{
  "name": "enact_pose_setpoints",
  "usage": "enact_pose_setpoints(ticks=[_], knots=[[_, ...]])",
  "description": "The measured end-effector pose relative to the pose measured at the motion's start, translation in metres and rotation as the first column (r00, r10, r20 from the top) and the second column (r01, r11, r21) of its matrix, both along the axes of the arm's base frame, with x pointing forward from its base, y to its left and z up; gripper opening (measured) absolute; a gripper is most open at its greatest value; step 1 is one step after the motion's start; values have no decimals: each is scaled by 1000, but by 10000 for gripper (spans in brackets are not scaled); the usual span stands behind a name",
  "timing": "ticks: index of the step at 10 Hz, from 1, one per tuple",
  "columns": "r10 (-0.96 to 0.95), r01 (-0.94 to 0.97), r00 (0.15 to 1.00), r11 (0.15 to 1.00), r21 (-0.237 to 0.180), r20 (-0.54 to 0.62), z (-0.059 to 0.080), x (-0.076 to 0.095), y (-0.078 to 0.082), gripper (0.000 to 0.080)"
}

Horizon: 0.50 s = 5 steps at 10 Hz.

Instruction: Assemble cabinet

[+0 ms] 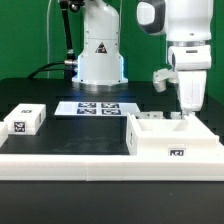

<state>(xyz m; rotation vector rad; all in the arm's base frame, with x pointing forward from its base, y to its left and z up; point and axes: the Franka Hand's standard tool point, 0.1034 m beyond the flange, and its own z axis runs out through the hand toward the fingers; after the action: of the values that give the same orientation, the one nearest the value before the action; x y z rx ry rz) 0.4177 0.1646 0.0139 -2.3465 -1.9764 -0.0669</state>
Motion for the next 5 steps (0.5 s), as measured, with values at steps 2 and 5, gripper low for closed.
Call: enact_pose_setpoints(ticks=[2,5], knots=[[0,0,1000,1000,0,1,0,0,0,68],[0,0,1000,1000,0,1,0,0,0,68]])
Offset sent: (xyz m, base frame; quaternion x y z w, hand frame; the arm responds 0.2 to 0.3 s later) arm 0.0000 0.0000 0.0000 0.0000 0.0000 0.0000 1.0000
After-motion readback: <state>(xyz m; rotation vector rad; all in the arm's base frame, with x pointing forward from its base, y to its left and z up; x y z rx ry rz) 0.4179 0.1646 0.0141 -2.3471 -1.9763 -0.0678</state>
